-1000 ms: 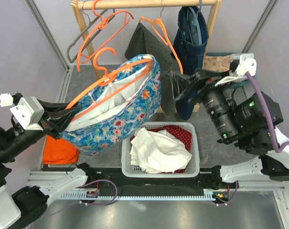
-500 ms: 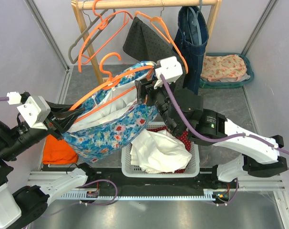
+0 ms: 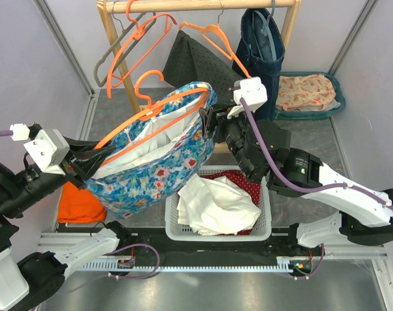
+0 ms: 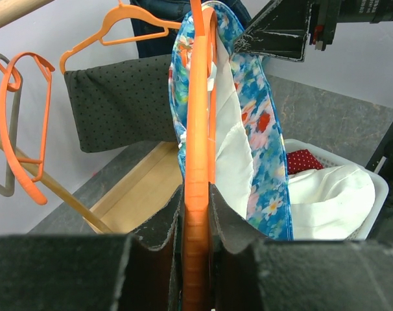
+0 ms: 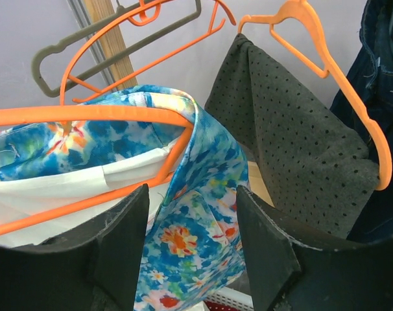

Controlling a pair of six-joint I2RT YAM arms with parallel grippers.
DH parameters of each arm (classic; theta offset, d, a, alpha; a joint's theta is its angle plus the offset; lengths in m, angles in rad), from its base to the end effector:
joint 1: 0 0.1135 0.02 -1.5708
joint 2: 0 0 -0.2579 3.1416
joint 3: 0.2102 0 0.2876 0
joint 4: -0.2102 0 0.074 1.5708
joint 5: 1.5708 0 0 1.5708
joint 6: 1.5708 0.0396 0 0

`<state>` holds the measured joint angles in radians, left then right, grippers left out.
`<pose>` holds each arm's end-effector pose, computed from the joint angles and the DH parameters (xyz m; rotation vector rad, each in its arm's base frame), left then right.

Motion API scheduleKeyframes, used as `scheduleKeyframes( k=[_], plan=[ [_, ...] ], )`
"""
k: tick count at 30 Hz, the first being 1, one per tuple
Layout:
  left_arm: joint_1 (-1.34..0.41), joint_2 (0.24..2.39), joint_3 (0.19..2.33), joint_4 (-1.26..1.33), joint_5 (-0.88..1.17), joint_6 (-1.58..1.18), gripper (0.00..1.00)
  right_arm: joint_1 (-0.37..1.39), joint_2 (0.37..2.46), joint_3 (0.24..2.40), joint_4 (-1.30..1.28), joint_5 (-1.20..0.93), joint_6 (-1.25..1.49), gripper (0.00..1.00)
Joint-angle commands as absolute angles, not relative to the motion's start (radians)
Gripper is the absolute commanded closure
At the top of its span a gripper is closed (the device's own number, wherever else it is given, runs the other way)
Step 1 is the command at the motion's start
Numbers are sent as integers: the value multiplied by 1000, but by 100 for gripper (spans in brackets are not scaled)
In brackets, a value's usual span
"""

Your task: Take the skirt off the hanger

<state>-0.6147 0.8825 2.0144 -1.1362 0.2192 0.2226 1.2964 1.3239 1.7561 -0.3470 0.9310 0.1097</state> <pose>0.0228 -0.0267 0.5923 0.8034 1.3782 -0.4787 0.1077 0.2653 0.5442 -0.1422 1.5289 0.4323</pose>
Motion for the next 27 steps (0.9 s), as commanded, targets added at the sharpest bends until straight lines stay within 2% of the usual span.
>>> scheduleKeyframes(
  k=[1, 7, 10, 13, 16, 20, 24, 27],
  plan=[
    [-618, 900, 2039, -1052, 216, 227, 98, 1273, 1313, 1744, -354, 887, 149, 39],
    [-618, 900, 2037, -1052, 213, 225, 98, 1246, 1342, 1766, -362, 831, 170, 47],
    [-618, 899, 2037, -1051, 212, 225, 98, 1233, 1361, 1779, -360, 807, 186, 56],
    [-617, 897, 2037, -1049, 210, 227, 98, 1221, 1384, 1793, -360, 787, 198, 72],
    [-618, 891, 2033, -1051, 206, 233, 98, 1213, 1402, 1805, -360, 782, 198, 81],
    [-618, 884, 2014, -1049, 199, 245, 98, 1210, 1448, 1896, -396, 795, 134, 84],
    [-618, 881, 1990, -1049, 199, 252, 98, 1210, 1503, 2150, -503, 816, 78, 89],
    [-618, 880, 1973, -1048, 204, 253, 98, 1213, 1534, 2288, -564, 753, 86, 91]
  ],
)
